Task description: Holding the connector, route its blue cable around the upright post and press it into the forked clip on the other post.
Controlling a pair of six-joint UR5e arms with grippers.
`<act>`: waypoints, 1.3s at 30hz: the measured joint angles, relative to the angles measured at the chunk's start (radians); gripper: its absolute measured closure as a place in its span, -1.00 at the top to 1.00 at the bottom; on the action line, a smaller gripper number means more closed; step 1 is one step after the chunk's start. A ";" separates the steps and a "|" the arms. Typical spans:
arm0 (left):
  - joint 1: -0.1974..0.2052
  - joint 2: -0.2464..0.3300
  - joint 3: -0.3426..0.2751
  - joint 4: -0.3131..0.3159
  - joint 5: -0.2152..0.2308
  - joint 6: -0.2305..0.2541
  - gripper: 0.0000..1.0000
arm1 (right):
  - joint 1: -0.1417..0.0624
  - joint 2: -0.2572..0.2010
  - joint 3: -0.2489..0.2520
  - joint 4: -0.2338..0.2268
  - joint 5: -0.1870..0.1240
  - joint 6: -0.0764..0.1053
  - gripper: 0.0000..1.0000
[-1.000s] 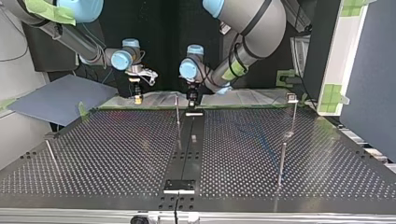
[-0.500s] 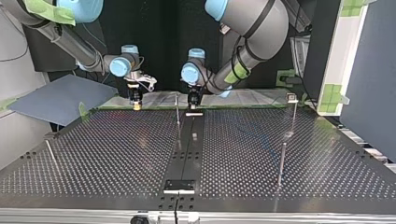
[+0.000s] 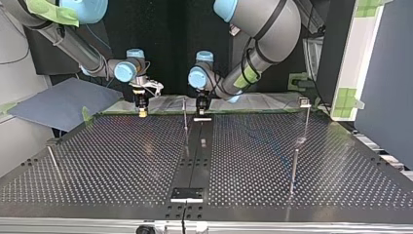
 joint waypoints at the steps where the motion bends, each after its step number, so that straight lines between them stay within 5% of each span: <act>1: -0.001 0.000 0.000 -0.007 0.000 0.003 0.33 | 0.001 0.000 0.000 0.000 0.000 0.000 -0.27; 3: -0.003 0.000 0.000 -0.023 -0.001 0.007 0.84 | 0.001 0.000 0.000 0.000 -0.001 0.000 -0.27; 5: -0.005 0.001 0.000 -0.041 -0.002 0.008 0.97 | 0.002 0.000 0.000 0.001 -0.001 0.000 -0.27; 17: -0.009 0.009 -0.008 -0.084 0.023 -0.013 0.97 | 0.005 0.000 0.000 0.016 -0.002 0.000 -0.27; 27: -0.008 0.083 -0.084 -0.014 0.103 -0.083 0.97 | 0.004 0.000 0.000 0.016 -0.002 0.000 -0.27; 39: -0.029 0.113 -0.187 0.014 0.206 -0.084 0.97 | 0.003 0.000 0.001 0.024 -0.002 0.000 -0.27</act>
